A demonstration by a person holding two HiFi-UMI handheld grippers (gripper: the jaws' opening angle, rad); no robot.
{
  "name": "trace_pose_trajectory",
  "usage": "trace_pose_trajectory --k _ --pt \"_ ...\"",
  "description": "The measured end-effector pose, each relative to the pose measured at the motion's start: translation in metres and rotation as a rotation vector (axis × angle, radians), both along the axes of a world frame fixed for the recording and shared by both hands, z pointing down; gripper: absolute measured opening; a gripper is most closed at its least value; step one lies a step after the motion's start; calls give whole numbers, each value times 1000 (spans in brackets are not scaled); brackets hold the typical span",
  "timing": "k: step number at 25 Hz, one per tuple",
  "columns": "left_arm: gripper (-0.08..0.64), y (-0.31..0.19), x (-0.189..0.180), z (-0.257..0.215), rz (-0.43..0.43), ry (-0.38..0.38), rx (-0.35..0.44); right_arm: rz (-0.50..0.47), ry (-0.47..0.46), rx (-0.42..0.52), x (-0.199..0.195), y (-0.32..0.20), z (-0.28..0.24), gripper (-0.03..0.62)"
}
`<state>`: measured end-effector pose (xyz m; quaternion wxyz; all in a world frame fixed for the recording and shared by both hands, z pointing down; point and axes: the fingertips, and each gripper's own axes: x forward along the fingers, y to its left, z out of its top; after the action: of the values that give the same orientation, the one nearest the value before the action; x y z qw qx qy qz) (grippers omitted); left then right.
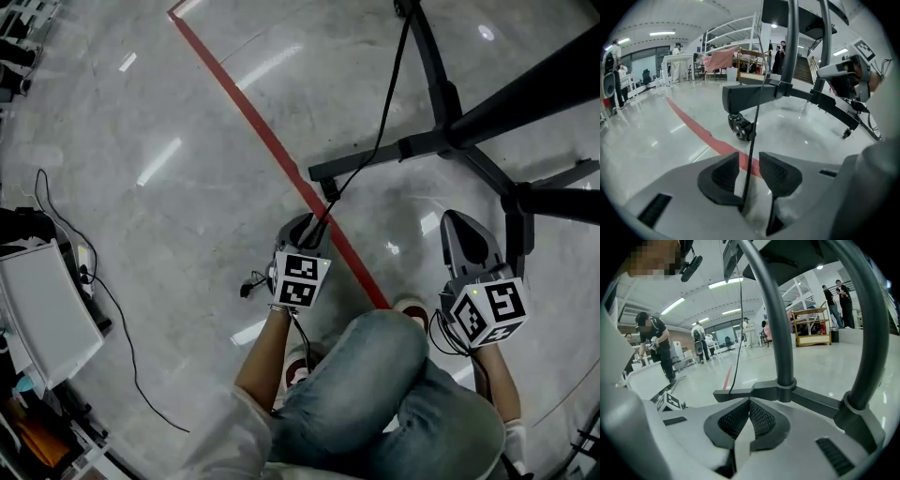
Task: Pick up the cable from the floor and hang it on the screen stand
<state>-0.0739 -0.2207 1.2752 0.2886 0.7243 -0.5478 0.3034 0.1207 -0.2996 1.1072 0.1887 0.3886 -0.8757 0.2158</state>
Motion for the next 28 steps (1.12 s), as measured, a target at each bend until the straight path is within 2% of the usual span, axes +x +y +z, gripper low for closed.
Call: trace_pose_trajectory --k 4,8,17,22,28 --pt "133 -6 10 19 32 -17 -87 47 -6 -11 16 7 -1 18" --pt "132 -15 8 26 26 -34 -111 80 -7 -20 24 8 2 17" --pt "74 -18 0 32 -35 1 -101 132 0 -51 33 8 10 17" --pt "41 -17 0 31 -8 -4 -101 159 -1 -63 36 8 10 17" --pt "23 -11 10 22 29 45 -99 196 -19 -58 41 6 7 18"
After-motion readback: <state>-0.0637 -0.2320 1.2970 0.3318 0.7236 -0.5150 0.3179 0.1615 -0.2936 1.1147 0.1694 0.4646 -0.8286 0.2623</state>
